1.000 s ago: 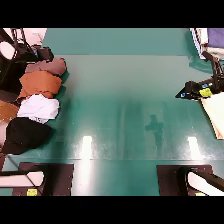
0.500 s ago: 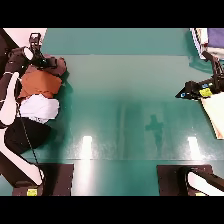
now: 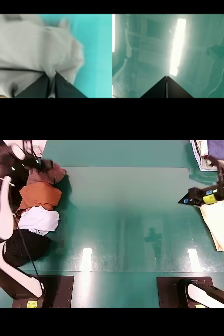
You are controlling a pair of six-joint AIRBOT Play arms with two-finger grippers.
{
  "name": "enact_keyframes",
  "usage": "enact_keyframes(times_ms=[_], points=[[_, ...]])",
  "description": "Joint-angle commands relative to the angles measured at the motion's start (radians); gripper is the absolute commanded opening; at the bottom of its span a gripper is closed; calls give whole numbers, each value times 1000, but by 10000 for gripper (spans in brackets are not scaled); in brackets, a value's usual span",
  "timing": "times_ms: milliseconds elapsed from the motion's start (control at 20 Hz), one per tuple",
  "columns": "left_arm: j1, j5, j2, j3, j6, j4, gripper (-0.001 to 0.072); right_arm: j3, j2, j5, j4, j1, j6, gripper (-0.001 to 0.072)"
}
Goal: Fold the shirts.
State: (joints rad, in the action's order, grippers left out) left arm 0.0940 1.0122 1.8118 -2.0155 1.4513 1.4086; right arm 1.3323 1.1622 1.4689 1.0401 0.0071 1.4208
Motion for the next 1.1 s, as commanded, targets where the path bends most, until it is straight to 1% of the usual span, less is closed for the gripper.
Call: enact_keyframes(times_ms=[0, 200, 250, 350, 500, 600, 750, 800, 850, 900, 950, 1050], points=[[-59, 108, -220, -51, -72, -39, 27, 146, 0, -10, 0, -1, 0, 14], [-175, 320, -510, -50, -73, -41, 27, 307, 0, -36, 0, -1, 0, 14], [-210, 376, -562, -49, -72, -41, 27, 338, 0, -46, 0, -1, 0, 14], [-284, 428, -626, -41, -72, -56, 27, 382, 0, -63, 0, -1, 0, 15], [-410, 436, -647, 55, -72, -84, 27, 418, 0, -55, 0, -1, 0, 14], [-488, 422, -625, 172, -72, -109, 28, 419, -1, -43, 0, -1, 0, 14], [-568, 347, -566, 381, -80, -119, 35, 419, 0, -12, 0, -1, 0, 15], [-576, 321, -542, 436, -90, -119, 287, 419, 0, 1, 0, -1, 0, 14], [-575, 309, -519, 479, -90, -119, 625, 419, 0, 10, 0, -1, 0, 15], [-564, 337, -498, 491, -90, -105, 685, 419, 0, 20, 0, -1, 0, 15], [-545, 378, -494, 488, -91, -83, 669, 419, 0, 27, 2, -1, 0, 15], [-465, 431, -525, 484, -89, -63, 669, 419, 0, 24, 3, -1, 0, 15]])
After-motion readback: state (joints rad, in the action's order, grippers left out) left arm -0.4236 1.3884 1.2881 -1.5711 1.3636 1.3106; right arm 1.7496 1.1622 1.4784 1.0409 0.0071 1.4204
